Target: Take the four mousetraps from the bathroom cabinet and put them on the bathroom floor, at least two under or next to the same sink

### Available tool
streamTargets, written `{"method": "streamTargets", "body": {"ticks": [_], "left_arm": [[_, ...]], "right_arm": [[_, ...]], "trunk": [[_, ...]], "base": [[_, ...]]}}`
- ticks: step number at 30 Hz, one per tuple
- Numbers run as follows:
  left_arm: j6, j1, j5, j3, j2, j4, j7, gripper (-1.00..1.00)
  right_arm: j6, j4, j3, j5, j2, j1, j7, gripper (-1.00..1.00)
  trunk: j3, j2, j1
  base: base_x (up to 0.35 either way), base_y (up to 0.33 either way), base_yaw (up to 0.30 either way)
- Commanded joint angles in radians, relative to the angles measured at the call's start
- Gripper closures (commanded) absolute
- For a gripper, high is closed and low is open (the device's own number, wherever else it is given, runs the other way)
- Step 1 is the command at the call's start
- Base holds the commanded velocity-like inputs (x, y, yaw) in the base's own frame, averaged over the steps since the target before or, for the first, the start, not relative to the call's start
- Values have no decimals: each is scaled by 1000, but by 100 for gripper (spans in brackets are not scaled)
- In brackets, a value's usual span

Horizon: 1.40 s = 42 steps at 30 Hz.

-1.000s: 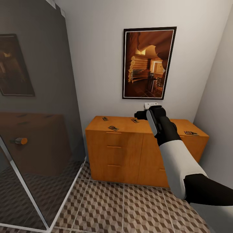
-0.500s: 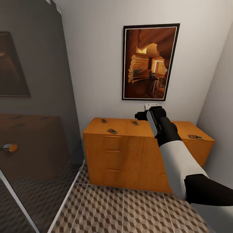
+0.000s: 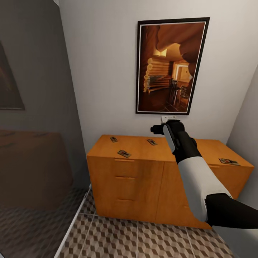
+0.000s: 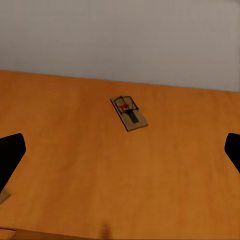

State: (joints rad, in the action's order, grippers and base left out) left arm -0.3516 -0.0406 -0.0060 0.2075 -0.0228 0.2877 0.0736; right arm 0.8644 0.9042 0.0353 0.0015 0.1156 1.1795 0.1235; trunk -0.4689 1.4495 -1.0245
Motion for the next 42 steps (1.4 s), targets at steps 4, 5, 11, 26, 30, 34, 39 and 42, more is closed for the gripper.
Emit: {"method": "streamTargets", "body": {"ticks": [4, 5, 11, 26, 30, 34, 39, 42], "left_arm": [[-4, -1, 0, 7, 0, -1, 8, -100], [-4, -1, 0, 7, 0, -1, 8, -100], [-4, -1, 0, 7, 0, -1, 8, -100], [-4, -1, 0, 7, 0, -2, 8, -100], [-4, -1, 0, 8, 0, -2, 8, -100], [-4, -1, 0, 8, 0, -2, 8, -100], [-4, -1, -1, 9, 0, -2, 8, -100], [-4, -1, -1, 8, 0, -2, 8, -100]], "right_arm": [[-7, -27, 2, 0, 0, 0, 3, -100], [-12, -35, 2, -1, 0, 0, 3, -100], [-86, -109, 2, -3, 0, -1, 2, -100], [-155, -187, 2, 0, 0, -1, -45, -100], [-156, -190, 1, 1, -1, -1, -49, -100], [-157, -191, 0, 0, -11, -1, -50, -100], [-157, -192, 0, -4, -30, -1, -56, -100], [-157, -192, 0, -3, -38, -1, -71, -100]], "trunk": [[-1, 0, -1], [-1, 0, -1], [-1, 0, -1], [-1, 0, -1], [-1, 0, -1], [-1, 0, -1], [-1, 0, -1], [-1, 0, -1]], "base": [[299, 0, 0], [223, 0, 0], [91, 0, 0], [12, 0, 0], [0, 0, 0], [0, 0, 0], [0, 0, 0], [0, 0, 0]]}}
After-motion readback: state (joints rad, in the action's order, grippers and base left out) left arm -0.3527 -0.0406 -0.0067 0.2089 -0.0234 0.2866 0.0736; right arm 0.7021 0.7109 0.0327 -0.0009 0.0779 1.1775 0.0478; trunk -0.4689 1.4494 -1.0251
